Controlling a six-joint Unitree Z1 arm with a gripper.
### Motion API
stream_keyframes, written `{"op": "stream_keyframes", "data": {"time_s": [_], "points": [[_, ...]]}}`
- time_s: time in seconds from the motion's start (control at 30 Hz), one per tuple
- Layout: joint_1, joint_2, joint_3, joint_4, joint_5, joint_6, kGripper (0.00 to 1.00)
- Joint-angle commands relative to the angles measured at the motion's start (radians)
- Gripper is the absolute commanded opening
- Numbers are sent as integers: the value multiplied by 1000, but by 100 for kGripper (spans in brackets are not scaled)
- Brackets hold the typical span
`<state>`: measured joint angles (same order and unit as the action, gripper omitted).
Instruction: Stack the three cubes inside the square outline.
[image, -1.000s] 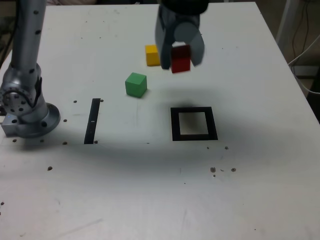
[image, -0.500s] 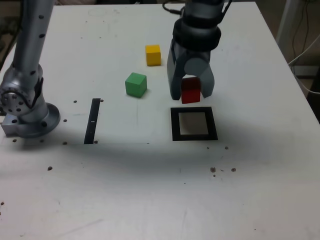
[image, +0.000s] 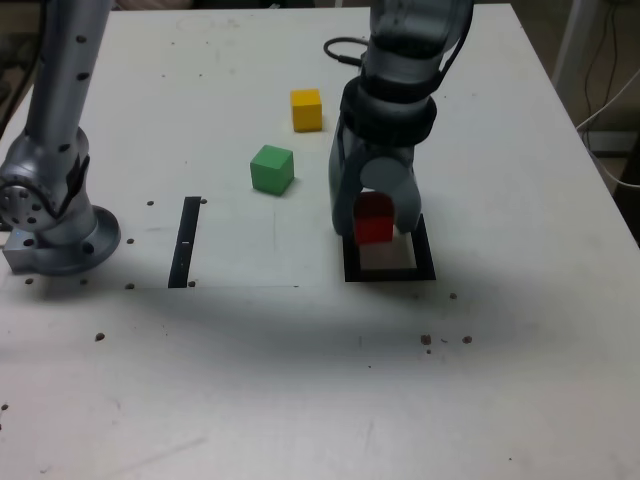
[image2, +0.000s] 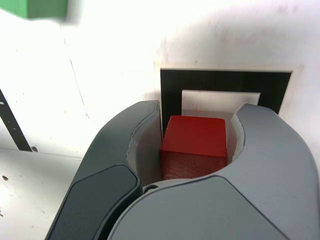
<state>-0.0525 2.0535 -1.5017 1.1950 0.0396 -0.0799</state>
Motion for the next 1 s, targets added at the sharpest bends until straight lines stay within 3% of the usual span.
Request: {"op": "stream_keyframes", "data": {"time_s": [0.0,0.23,0.97], "points": [[0,-5,4,-5,-3,-2,23],[0,-2,1,-15,-1,4,30],[-8,44,-11,-45,14,-3,33]]}}
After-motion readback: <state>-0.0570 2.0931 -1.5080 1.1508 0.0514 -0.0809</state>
